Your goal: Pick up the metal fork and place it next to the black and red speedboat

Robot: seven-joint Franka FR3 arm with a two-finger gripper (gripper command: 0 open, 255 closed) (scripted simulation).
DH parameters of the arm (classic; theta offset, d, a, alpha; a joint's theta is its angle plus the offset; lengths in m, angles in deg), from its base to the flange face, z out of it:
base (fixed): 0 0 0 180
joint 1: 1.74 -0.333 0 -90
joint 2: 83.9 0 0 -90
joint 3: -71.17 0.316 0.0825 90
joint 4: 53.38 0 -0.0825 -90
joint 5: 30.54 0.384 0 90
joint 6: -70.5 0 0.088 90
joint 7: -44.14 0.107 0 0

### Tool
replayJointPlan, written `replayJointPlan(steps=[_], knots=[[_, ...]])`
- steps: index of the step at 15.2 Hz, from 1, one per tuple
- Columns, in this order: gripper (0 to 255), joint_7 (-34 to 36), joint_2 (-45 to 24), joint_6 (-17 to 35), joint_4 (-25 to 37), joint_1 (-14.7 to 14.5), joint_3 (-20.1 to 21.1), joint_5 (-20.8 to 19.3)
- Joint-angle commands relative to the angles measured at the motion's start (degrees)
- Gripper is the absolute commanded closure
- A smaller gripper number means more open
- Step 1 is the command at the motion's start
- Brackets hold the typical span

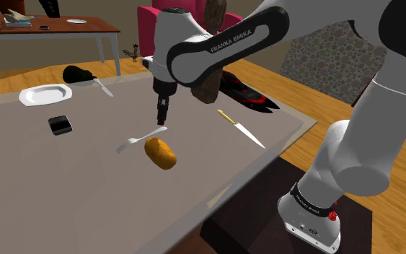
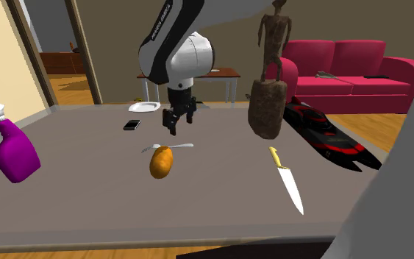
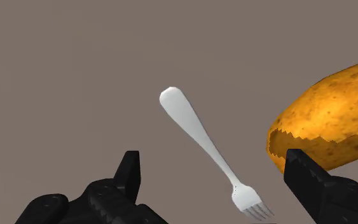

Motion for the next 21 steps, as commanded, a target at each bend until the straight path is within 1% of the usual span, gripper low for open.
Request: replayJointPlan(steps=[1,7,15,21], knots=[[0,-1.5,-3.2,1.7,1.7,-0.8,0.9,-0.2],[0,-6.0,-13.1,5.2,8.6,-3.1,3.2,-1.6],[0,-5.4,-17.8,9.6,8.9,-3.6,2.7,-2.9],[0,-5.4,-17.8,9.6,8.9,-3.6,2.7,-2.9]])
